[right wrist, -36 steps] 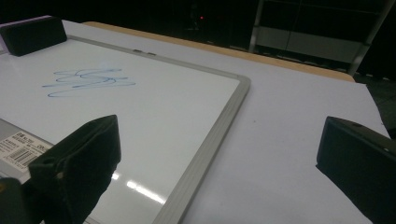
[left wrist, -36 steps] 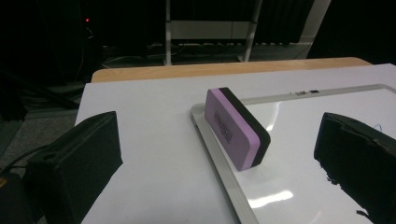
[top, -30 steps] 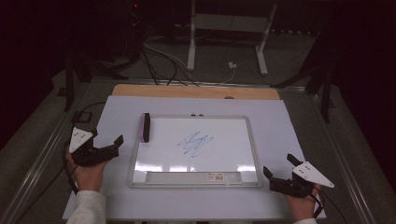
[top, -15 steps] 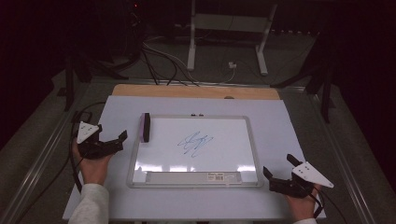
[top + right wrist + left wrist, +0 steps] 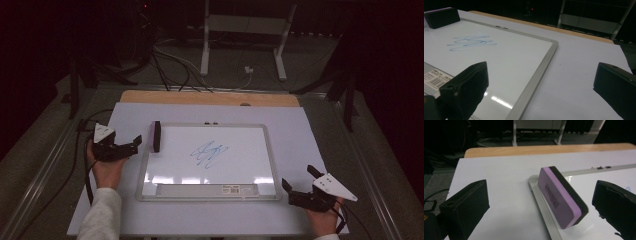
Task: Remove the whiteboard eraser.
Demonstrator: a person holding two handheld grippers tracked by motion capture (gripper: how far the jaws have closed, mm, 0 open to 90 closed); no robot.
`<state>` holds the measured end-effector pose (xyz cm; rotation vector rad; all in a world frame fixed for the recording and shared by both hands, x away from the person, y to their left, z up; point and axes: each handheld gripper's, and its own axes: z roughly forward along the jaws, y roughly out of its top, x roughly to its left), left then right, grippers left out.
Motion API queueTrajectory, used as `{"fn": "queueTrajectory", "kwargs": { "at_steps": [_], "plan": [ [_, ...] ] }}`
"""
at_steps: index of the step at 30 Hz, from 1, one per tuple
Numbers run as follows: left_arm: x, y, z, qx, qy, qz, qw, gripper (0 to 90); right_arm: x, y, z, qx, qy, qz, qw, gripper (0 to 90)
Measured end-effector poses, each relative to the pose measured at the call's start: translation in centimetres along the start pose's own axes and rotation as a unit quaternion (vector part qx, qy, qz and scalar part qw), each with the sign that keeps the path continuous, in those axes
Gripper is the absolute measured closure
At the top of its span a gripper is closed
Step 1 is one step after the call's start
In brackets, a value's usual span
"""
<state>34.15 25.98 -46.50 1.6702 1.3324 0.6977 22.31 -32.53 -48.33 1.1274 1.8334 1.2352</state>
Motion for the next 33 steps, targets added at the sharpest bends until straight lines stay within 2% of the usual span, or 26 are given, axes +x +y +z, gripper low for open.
{"fn": "queueTrajectory", "kwargs": {
  "at_steps": [5,9,21,23,29,31,33],
  "plan": [
    [0.0,0.4,1.0,0.012,0.001,0.002,0.9999,1.6,0.0,0.0,0.0,0.0,0.0,0.0,1.0,0.3],
    [-0.1,0.7,1.7,0.019,-0.005,-0.004,0.9998,1.6,0.0,0.0,0.0,0.001,0.0,-0.001,1.0,0.3],
    [0.3,1.3,4.3,0.042,-0.014,-0.037,0.9984,1.6,0.1,0.0,0.1,0.003,0.002,-0.005,1.0,0.2],
    [0.3,1.3,4.6,0.045,-0.019,-0.046,0.9977,1.6,0.1,0.0,0.1,0.004,0.002,-0.005,1.0,0.3],
    [0.3,0.9,6.0,0.079,-0.037,-0.066,0.9939,1.5,0.1,0.0,0.1,0.004,0.003,-0.007,1.0,0.3],
    [0.3,0.8,6.2,0.088,-0.043,-0.069,0.9928,1.6,0.1,0.0,0.1,0.004,0.003,-0.006,1.0,0.3],
    [0.0,0.7,6.3,0.098,-0.046,-0.062,0.9922,3.4,0.1,0.0,0.1,0.005,0.004,-0.007,1.0,0.2]
  ]
}}
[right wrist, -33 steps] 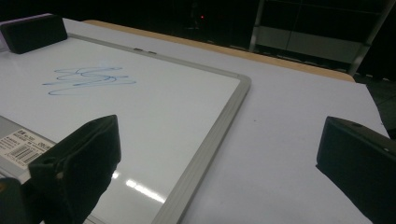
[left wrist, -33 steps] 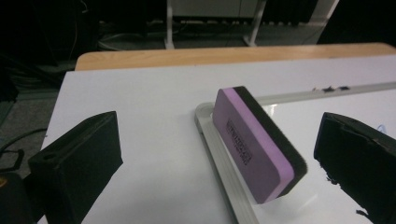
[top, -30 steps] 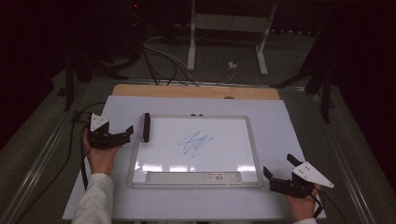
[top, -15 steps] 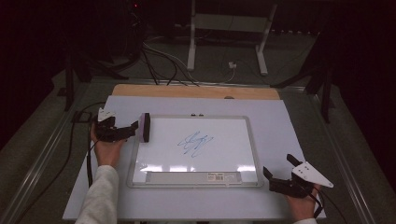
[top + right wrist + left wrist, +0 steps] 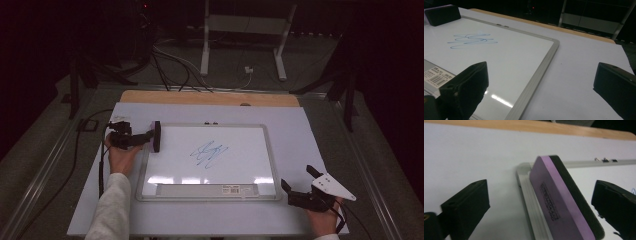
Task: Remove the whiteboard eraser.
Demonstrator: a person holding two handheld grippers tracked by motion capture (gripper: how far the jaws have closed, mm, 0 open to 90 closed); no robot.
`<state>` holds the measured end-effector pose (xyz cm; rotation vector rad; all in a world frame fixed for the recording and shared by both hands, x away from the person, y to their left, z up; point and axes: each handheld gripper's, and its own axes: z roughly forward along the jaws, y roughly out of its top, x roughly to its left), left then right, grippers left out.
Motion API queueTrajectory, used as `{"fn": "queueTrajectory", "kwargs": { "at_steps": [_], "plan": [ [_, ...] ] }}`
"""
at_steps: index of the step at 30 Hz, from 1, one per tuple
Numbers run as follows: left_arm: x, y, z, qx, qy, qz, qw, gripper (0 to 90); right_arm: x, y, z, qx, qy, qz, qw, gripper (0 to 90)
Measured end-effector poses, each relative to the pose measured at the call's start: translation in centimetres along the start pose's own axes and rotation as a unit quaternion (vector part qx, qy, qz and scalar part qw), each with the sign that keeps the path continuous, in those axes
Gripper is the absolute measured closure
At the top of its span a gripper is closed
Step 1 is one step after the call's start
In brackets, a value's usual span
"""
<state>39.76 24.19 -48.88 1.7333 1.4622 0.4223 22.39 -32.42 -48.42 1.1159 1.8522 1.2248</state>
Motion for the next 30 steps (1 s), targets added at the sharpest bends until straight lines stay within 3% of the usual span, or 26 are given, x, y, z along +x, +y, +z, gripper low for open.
{"fn": "queueTrajectory", "kwargs": {
  "at_steps": [4,9,13,21,30],
  "plan": [
    [-0.3,-0.2,0.3,0.014,0.0,0.007,0.9999,12.4,0.0,0.0,0.0,0.001,0.001,-0.001,1.0,0.3],
    [0.0,-0.6,0.5,0.01,-0.039,-0.01,0.9991,27.9,0.0,0.0,0.0,0.001,0.0,-0.001,1.0,0.3],
    [-0.1,-0.7,0.5,0.012,-0.054,-0.016,0.9983,37.0,0.1,0.0,0.1,0.002,0.001,-0.002,1.0,0.3],
    [-1.1,-1.0,1.6,0.01,-0.083,-0.032,0.996,38.8,0.0,0.1,-0.1,0.0,-0.001,-0.001,1.0,0.3],
    [-1.5,-1.2,2.3,0.022,-0.083,-0.047,0.9952,31.0,0.0,0.1,-0.2,-0.001,0.0,0.0,1.0,0.3]
  ]
}}
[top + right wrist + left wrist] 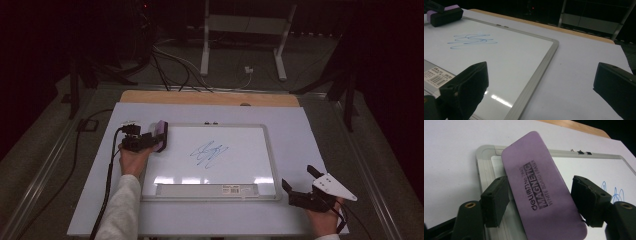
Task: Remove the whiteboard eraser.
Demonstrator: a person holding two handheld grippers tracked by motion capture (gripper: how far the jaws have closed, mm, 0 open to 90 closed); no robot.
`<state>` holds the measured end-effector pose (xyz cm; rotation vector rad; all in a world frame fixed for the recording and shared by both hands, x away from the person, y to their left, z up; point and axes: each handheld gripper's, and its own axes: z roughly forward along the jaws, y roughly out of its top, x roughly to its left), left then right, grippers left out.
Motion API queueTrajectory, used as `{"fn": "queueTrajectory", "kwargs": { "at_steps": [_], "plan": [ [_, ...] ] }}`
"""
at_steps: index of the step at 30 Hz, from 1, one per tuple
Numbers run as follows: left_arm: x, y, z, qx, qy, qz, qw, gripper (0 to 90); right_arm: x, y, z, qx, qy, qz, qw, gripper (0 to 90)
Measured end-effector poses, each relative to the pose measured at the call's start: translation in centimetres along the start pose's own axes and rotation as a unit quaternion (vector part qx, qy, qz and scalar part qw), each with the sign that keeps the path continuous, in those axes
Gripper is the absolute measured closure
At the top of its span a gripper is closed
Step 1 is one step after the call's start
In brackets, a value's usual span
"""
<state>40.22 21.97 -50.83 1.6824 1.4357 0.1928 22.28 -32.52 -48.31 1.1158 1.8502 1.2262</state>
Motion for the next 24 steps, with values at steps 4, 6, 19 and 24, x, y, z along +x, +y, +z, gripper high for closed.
{"fn": "queueTrajectory", "kwargs": {
  "at_steps": [4,6,19,24],
  "plan": [
    [0.0,-0.1,0.1,0.007,0.001,-0.001,1.0,28.2,0.1,0.0,0.0,-0.002,0.001,-0.004,1.0,0.3],
    [0.0,-0.1,0.1,0.011,0.002,0.001,0.9999,28.6,0.1,0.0,0.0,-0.001,0.002,-0.004,1.0,0.3],
    [-0.1,-0.1,-0.3,0.009,0.004,0.021,0.9997,41.4,0.1,0.0,0.0,-0.003,0.0,-0.006,1.0,0.3],
    [-0.3,0.0,-0.7,0.003,0.0,0.026,0.9996,41.4,0.1,0.0,0.0,-0.003,-0.001,-0.006,1.0,0.3]
  ]
}}
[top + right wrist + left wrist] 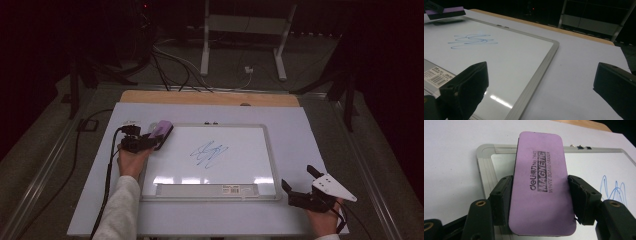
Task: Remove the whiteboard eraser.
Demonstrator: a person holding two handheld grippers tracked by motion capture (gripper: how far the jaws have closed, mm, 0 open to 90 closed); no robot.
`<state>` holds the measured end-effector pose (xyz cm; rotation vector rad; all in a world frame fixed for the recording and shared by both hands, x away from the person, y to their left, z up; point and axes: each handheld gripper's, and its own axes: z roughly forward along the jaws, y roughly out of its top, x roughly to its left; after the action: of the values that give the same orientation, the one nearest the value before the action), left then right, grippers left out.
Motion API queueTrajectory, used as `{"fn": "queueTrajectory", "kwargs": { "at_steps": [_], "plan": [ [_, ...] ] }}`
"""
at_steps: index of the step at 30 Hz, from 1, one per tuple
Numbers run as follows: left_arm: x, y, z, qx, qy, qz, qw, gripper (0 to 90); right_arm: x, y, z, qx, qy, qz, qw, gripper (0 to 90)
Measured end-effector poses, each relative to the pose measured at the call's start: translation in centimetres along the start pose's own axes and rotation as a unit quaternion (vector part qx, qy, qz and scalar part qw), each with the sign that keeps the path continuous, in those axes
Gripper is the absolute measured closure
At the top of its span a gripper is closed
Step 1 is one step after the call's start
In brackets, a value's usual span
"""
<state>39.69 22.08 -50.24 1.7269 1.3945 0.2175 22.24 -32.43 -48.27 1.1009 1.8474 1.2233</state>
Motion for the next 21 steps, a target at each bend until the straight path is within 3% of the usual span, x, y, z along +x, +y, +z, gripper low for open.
{"fn": "queueTrajectory", "kwargs": {
  "at_steps": [21],
  "plan": [
    [-1.9,0.1,-1.3,-0.013,-0.013,0.053,0.9984,41.4,0.1,0.0,0.1,0.002,0.0,0.0,1.0,0.3]
  ]
}}
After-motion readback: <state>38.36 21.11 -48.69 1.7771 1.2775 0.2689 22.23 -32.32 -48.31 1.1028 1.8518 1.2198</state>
